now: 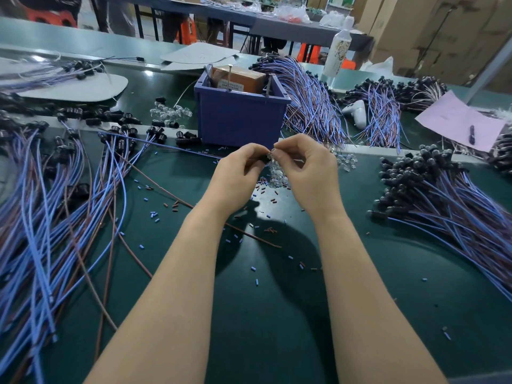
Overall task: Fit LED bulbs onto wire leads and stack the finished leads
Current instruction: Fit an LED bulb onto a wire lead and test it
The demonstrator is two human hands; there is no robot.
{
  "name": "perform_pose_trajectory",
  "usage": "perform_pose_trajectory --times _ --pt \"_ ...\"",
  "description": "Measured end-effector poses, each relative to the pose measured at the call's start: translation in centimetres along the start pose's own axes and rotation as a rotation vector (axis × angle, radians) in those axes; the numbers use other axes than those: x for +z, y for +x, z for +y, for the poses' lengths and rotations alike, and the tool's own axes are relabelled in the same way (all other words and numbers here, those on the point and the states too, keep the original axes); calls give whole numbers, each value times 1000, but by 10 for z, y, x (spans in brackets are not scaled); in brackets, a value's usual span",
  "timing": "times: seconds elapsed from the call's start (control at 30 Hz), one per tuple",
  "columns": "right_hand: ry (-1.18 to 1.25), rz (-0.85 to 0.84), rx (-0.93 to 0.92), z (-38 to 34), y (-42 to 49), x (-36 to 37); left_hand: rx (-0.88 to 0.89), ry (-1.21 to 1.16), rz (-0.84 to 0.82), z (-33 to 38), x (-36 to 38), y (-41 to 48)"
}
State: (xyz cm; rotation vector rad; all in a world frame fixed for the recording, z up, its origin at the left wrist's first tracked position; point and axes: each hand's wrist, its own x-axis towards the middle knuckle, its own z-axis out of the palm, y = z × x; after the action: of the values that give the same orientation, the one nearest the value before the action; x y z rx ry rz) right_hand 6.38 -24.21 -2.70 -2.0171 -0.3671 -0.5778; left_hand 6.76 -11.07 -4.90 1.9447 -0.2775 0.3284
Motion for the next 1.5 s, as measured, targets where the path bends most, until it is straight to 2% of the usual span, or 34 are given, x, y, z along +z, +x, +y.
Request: perform_pose_trajectory --times 0.27,0.4,0.47,0.57,0.73,0.8,1.13,1.3,1.4,1.47,1.5 --pt "-118 -10 -79 1 0 0 2 0 5 3 0 -1" --pt "-88 1 -61 2 0 1 -4 6 14 8 0 -3" --pt "21 8 15 4 0 1 -20 38 27 10 0 -3" --pt "208 1 165 8 1 1 -83 215 47 9 -1 -4" --pt "662 3 448 12 2 4 -51 82 32 10 -3 -5" --pt "741 0 508 13 2 6 -41 77 39 10 -2 -4" --pt "639 1 546 7 -1 19 -54 170 67 9 -2 -4" --pt "531 56 391 4 -1 21 -72 154 136 15 4 -3" --pt "414 96 332 5 -1 21 2 302 289 20 7 -3" --pt "480 191 380 8 2 16 121 201 360 25 5 -4" --pt "559 251 428 10 4 11 120 76 296 28 4 -4"
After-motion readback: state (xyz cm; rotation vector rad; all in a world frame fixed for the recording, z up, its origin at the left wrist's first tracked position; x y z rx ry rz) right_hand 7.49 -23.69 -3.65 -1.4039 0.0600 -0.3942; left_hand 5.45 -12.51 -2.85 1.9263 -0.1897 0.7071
